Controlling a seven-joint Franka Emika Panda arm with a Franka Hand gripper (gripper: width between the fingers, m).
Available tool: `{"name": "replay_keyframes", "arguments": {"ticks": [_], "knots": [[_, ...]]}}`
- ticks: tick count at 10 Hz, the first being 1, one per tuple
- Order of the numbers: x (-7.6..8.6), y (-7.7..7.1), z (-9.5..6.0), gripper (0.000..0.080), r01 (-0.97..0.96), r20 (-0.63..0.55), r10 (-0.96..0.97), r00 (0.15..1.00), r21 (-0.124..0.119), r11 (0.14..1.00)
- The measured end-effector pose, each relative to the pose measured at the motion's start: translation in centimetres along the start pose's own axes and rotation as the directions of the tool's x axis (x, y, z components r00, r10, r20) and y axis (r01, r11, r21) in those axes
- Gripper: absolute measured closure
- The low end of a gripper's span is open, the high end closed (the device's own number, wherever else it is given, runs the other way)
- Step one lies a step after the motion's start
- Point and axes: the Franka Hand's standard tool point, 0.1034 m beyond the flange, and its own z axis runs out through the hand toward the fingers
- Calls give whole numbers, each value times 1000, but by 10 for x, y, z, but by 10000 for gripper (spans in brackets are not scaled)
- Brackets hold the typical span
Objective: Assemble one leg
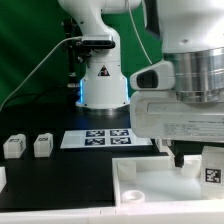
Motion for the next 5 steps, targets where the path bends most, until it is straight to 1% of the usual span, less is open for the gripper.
{"name": "replay_keyframes", "arguments": {"ticks": [1,2,3,4,5], "knots": [[-3,-9,1,150,240,-31,-241,970,-21,970],[0,-5,1,278,253,-31,-253,967,-20,967],[0,-5,1,414,197,-32,-197,980,-18,980],[0,-6,1,414,164,-33,-164,986,-17,986],[-1,-6,1,510,21,-33,-22,999,-8,1000]]}}
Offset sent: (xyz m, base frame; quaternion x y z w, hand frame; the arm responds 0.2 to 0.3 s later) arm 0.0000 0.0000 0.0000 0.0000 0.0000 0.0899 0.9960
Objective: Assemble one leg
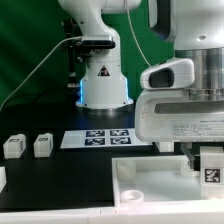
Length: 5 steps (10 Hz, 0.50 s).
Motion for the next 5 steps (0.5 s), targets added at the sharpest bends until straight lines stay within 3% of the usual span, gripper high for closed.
{"name": "replay_keyframes", "arguments": {"ticks": [3,5], "knots": [[-1,-1,0,510,-338,5,338,941,6,941],[0,-3,1,510,-578,3,578,816,14,816]]}}
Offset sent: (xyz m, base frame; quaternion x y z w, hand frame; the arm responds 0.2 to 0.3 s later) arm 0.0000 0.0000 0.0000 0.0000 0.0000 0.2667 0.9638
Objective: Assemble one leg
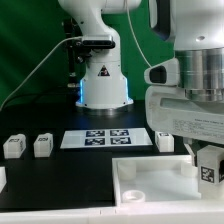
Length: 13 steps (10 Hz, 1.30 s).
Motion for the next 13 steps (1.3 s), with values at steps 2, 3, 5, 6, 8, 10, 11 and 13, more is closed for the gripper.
{"name": "replay_keyframes", "arguments": {"ticks": [2,3,5,6,8,10,11,13], "knots": [[-4,-2,0,508,-321,3,321,947,3,947],[-2,-2,0,508,-519,25,519,854,13,854],[-1,-2,0,508,-702,27,702,712,25,712],[3,0,0,505,-782,23,782,623,28,623],[3,0,0,504,-777,22,777,629,29,628],[1,0,0,337,-766,22,766,643,28,642],[1,0,0,194,-763,22,763,646,28,646],[-14,-5,-18,152,-755,60,753,655,41,654]]}}
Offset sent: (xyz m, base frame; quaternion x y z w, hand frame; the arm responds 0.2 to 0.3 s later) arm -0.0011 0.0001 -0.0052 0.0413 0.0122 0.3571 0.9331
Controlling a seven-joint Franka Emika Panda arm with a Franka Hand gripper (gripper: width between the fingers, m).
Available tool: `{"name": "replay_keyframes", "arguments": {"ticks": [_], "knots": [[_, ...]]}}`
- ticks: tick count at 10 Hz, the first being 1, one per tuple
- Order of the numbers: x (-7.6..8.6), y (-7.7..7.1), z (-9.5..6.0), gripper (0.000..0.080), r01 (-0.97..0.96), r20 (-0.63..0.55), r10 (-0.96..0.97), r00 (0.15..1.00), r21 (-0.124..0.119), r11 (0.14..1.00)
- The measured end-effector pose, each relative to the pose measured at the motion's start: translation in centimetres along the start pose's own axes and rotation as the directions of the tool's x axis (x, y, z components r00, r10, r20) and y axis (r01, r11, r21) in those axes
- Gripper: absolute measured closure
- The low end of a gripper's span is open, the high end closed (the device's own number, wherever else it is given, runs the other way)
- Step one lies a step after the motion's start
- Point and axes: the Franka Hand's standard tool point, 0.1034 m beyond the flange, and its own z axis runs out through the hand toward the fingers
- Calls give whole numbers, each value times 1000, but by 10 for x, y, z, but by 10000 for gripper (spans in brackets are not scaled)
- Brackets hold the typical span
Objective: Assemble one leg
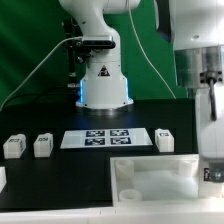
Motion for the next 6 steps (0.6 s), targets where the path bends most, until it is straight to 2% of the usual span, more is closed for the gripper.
{"name": "replay_keyframes", "arguments": {"ticks": [1,3,4,6], "knots": [[-6,1,-11,152,2,17,-2,1000,10,1000],[-14,-5,-30,151,0,52,-2,999,32,999],[-16,-7,-32,151,-9,62,7,998,42,999],[-15,-6,-30,151,-3,60,1,998,40,999]]}}
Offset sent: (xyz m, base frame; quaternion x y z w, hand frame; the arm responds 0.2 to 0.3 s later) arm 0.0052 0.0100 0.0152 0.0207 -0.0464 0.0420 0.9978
